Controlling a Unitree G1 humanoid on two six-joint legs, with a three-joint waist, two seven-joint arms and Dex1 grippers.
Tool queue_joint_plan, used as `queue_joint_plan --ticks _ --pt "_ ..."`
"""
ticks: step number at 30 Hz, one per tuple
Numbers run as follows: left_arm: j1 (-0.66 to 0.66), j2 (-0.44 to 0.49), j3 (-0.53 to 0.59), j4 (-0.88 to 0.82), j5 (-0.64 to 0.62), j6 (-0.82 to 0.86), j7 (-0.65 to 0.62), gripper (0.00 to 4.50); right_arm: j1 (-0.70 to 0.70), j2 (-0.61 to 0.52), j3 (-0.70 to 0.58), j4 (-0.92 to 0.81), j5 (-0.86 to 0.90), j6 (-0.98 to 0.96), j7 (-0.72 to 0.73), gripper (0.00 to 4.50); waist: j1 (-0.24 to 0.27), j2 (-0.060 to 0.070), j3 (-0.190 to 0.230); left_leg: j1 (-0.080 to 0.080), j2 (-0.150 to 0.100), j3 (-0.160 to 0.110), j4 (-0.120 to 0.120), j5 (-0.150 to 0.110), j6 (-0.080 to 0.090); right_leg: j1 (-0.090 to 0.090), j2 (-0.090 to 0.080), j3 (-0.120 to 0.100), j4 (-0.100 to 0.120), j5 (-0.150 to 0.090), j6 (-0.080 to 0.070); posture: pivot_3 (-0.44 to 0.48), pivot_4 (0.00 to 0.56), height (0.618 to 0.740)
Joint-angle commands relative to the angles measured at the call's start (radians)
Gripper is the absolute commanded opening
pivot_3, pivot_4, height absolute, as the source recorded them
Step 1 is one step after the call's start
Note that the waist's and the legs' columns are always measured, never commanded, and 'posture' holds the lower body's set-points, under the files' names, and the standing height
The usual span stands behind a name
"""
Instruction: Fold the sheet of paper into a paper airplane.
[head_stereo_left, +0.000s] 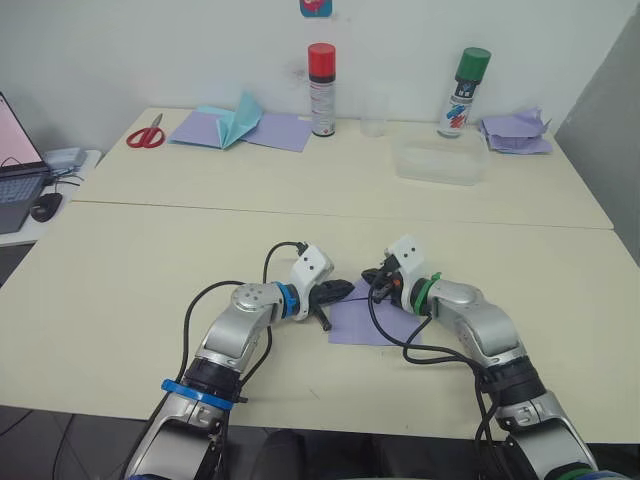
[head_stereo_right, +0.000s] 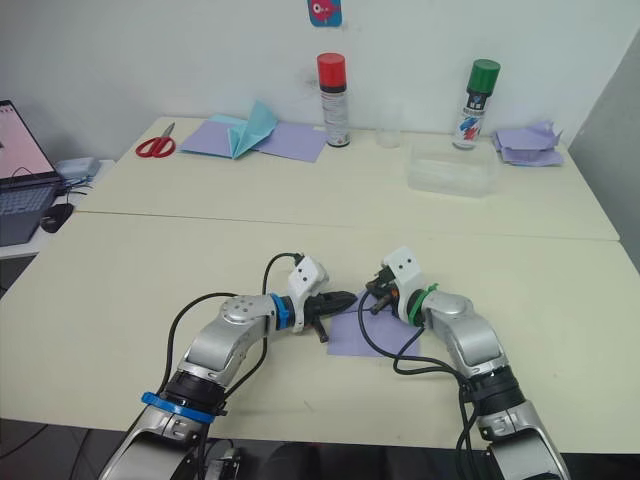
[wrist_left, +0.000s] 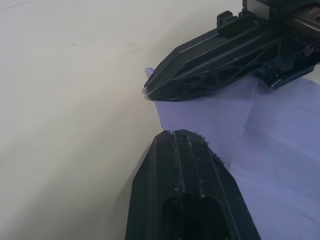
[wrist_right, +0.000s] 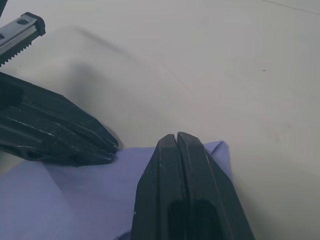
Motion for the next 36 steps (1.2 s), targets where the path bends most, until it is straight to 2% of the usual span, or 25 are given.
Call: queue_joint_plan --ticks 1,8,11,14,21,26,31,36 --pt "0.046 0.077 -0.059 -0.020 0.056 -0.021 -0.057 0.03 0.025 -0.005 0.011 -0.001 -0.006 0.029 0.001 0.00 -0.001 0.000 0.000 0.000 0.000 0.000 0.000 0.000 0.000 0.000 0.000 0.000 0.000 0.000 0.000 0.000 0.150 0.740" --pt "0.085 0.195 -0.012 -0.106 0.015 -0.013 -0.106 0.03 0.018 -0.004 0.011 0.009 -0.008 0.027 0.003 0.00 -0.003 0.000 0.000 0.002 0.001 0.001 -0.001 0.000 0.000 0.001 0.000 0.000 0.000 0.000 0.000 0.000 0.150 0.740" --pt "0.067 0.147 0.068 -0.154 -0.080 -0.020 -0.087 0.03 0.014 -0.003 0.012 0.013 -0.008 0.025 0.006 0.00 -0.004 0.001 0.001 0.003 0.001 0.002 -0.001 0.000 0.000 0.001 0.000 0.000 0.000 0.000 0.000 0.000 0.150 0.740" --pt "0.048 0.092 0.095 -0.167 -0.113 -0.031 -0.060 0.03 0.009 -0.001 0.014 0.019 -0.008 0.012 0.015 0.00 -0.003 0.001 0.001 0.001 0.001 0.001 0.000 0.000 0.000 0.000 0.000 0.000 0.000 0.000 0.000 0.000 0.150 0.740" --pt "0.027 0.009 0.031 -0.120 -0.054 -0.060 -0.016 0.03 0.009 0.000 0.020 0.008 -0.011 0.003 0.030 0.00 -0.003 0.001 0.001 0.001 0.001 0.002 0.000 0.000 0.000 0.000 0.000 0.000 0.000 0.000 0.000 0.000 0.150 0.740" --pt "0.007 0.021 -0.053 -0.011 0.055 -0.083 -0.004 0.03 0.016 0.001 0.022 -0.021 -0.005 0.001 0.040 0.00 -0.004 0.001 0.001 0.001 0.000 0.002 0.000 0.000 0.000 0.000 0.000 0.000 0.000 0.000 0.000 0.000 0.150 0.740" --pt "0.003 0.029 -0.067 0.040 0.066 -0.100 -0.037 0.03 0.020 0.010 0.047 -0.089 0.013 -0.004 0.068 0.00 -0.003 0.001 0.001 0.001 0.000 0.002 0.000 0.000 0.000 0.000 0.000 0.000 0.000 0.000 0.000 0.000 0.150 0.740" --pt "0.000 0.036 -0.073 0.056 0.074 -0.118 -0.052 0.03 0.010 0.050 0.045 -0.099 0.012 0.043 0.033 0.00 -0.002 0.001 0.001 0.001 0.000 0.002 0.000 0.000 0.000 0.000 0.000 0.000 0.000 0.000 0.000 0.000 0.150 0.740"
